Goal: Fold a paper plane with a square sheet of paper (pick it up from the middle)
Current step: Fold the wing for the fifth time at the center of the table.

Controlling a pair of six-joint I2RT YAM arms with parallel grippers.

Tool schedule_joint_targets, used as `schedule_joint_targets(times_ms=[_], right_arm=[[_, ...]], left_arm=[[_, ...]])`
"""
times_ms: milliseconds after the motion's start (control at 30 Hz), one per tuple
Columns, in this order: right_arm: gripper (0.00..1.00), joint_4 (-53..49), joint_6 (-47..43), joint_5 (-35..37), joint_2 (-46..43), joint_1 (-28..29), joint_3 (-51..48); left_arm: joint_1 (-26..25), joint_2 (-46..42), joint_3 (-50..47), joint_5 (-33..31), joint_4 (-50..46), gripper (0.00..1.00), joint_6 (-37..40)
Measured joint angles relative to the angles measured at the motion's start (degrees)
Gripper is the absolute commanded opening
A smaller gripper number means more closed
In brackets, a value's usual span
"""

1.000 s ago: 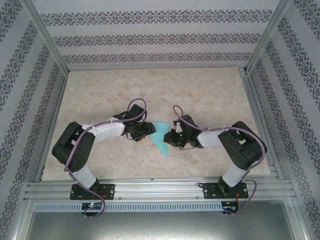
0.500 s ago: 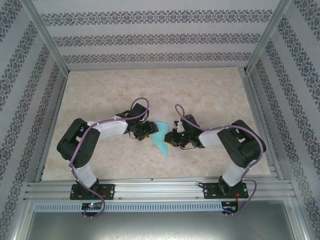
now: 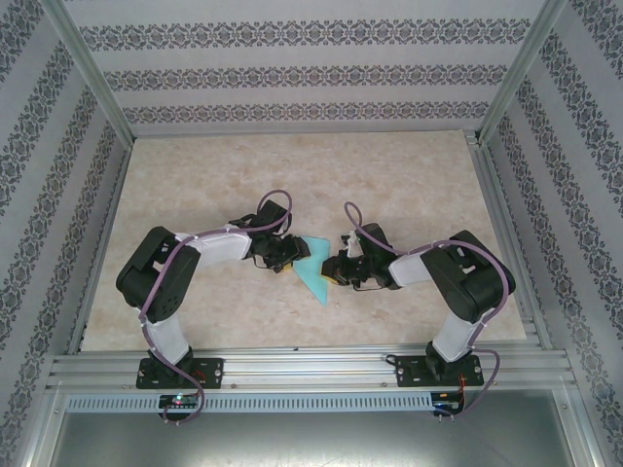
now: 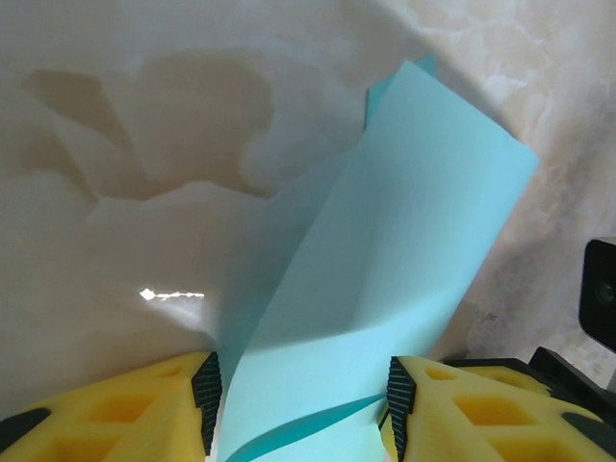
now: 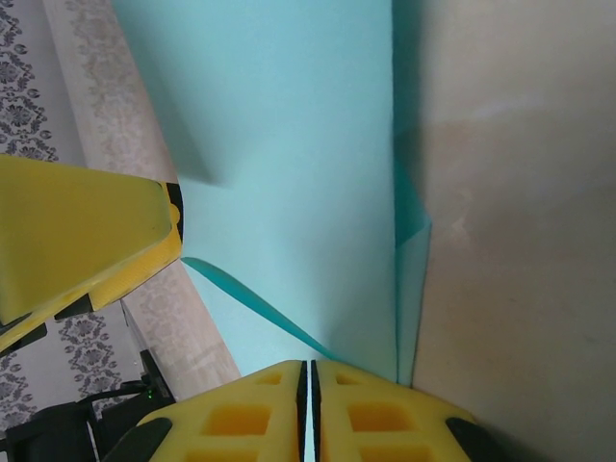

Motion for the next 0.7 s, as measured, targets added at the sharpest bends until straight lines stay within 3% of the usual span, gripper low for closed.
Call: schedule_joint_targets(times_ms=[700], right_arm=[[0.14, 1.09, -0.22, -1.77, 0.68, -0.74, -0.2]], left_arm=[[1.7, 0.07, -0.13, 5.4, 6.75, 0.44, -1.57]])
